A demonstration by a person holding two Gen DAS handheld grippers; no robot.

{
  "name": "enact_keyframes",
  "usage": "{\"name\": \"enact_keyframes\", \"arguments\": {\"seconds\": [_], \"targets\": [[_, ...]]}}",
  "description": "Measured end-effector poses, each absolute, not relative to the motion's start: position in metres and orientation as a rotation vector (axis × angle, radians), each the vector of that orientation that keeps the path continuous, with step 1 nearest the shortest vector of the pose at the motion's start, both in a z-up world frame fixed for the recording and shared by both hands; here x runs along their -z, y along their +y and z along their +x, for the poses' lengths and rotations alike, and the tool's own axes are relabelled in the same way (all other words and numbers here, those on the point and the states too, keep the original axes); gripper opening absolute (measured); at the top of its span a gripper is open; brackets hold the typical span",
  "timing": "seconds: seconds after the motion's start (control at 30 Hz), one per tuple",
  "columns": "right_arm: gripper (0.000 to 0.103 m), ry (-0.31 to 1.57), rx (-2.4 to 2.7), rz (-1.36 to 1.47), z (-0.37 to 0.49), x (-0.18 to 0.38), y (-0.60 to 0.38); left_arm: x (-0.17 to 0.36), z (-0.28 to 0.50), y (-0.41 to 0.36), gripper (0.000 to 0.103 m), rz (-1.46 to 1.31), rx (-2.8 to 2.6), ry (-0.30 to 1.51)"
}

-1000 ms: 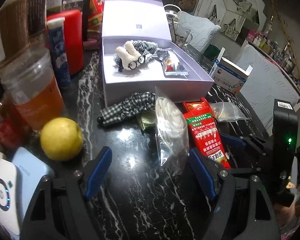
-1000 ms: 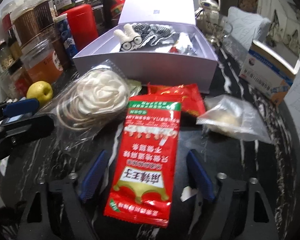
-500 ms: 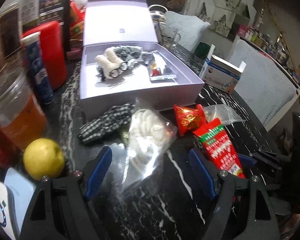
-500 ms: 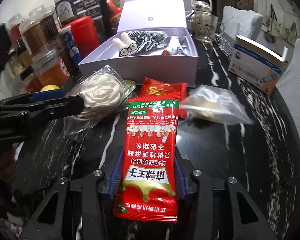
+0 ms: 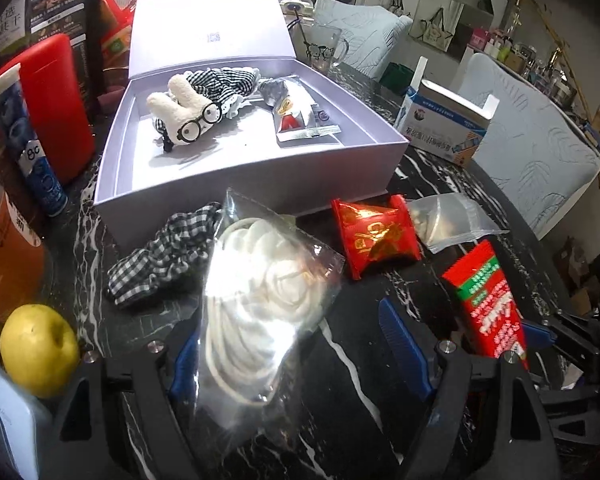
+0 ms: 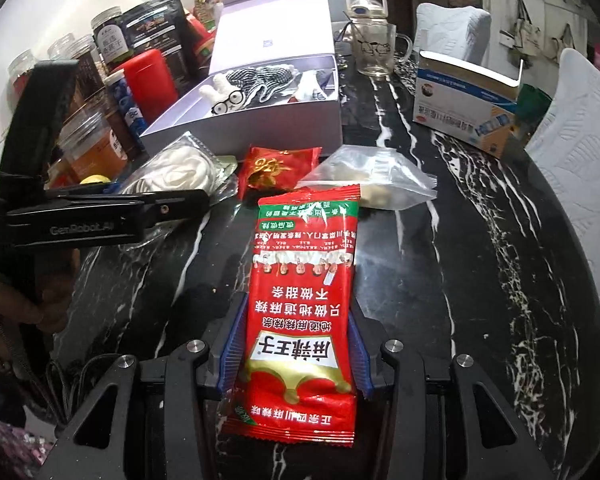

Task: Organize soft objects
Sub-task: 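Grasp the clear bag with white coiled item with the left gripper, then lift and carry the clear bag and red packet over the lavender box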

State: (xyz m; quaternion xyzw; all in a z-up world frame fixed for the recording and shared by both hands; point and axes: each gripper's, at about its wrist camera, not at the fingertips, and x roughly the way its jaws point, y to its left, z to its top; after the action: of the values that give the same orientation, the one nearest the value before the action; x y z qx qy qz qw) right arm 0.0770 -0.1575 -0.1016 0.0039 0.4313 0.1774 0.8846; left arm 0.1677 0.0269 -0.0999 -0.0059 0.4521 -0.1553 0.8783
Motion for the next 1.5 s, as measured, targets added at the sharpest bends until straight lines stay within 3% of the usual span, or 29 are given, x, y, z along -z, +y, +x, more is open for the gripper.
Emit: {"name": "enact_keyframes", "arguments": {"seconds": [0.17,0.43,0.53,1.5], "targets": [[0.045,0.899,-0.369,0.014,0.077,0.102,-0.157,0.101,0.169,0.026,0.08,0.008,0.296,0.924],[0.045,0.903,-0.364,0.031,0.079,0.103,-0.161,0.101,0.159,0.026,0.037,0.022,0.298,0.909],[0.045,0.899,-0.362,0.035,0.078,0.103,-0.162,0.101,0.155,0.027,0.031,0.009,0.308,0.906],[0.045,0.749,-0.459,0.045,0.023,0.066,-0.156,0.014,0.054,0.026,0.03,0.06,0.339,0.682]]}}
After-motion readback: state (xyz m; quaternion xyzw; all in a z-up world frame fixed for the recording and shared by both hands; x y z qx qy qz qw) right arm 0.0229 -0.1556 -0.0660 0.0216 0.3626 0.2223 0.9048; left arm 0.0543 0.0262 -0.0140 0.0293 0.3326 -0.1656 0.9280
